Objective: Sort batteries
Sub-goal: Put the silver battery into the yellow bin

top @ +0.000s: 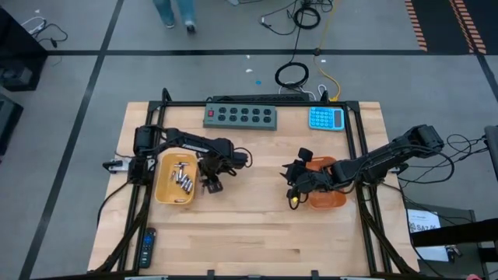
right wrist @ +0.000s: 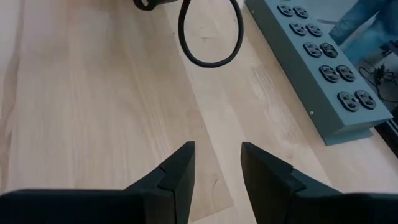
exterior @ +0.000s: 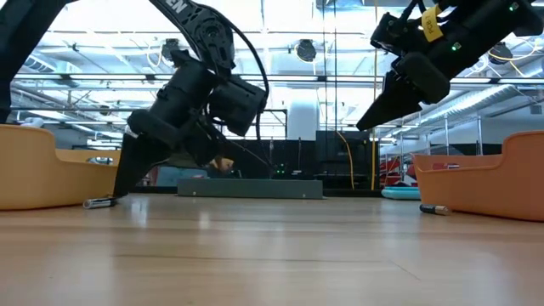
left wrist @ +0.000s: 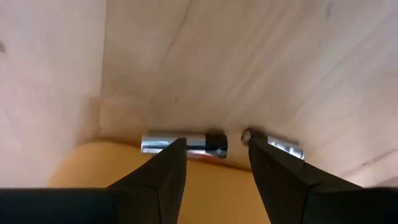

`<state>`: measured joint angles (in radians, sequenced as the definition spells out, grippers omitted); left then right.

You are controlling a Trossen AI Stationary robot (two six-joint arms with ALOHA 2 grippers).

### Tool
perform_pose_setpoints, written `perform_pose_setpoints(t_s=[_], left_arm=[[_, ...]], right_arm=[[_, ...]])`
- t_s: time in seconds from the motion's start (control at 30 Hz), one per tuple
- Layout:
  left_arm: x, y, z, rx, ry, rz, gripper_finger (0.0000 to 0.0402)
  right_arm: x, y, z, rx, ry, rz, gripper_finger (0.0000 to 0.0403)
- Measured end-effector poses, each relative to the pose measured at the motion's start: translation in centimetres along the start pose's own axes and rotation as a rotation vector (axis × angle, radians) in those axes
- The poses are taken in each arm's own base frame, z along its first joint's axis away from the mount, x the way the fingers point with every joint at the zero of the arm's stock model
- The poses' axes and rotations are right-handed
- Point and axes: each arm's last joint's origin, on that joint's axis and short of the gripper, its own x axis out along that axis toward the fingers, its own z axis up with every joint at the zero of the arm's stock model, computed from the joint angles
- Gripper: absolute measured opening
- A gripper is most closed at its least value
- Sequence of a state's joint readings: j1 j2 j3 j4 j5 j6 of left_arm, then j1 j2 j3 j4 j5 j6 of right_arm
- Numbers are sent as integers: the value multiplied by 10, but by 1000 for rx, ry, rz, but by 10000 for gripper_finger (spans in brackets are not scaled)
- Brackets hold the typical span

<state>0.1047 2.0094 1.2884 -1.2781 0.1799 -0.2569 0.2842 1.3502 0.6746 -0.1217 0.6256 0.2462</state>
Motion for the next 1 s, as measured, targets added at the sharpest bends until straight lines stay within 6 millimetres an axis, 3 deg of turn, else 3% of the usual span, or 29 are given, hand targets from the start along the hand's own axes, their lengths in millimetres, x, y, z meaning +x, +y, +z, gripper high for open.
perform_pose_setpoints(t_s=[0.23, 0.5, 0.67, 1.0], left_arm=[[-10, -5, -18, 85, 36, 75, 185], [1, -41, -30, 620, 28, 356, 185], [10, -59, -34, 798, -4, 445, 185], [22, -57, -38, 988, 76, 528, 185]], right_arm=[[0, 0, 0, 5, -5, 0, 121], [0, 0, 2, 14, -21, 5, 121], [0, 0, 2, 10, -22, 7, 121], [0, 1, 3, 7, -27, 9, 121]])
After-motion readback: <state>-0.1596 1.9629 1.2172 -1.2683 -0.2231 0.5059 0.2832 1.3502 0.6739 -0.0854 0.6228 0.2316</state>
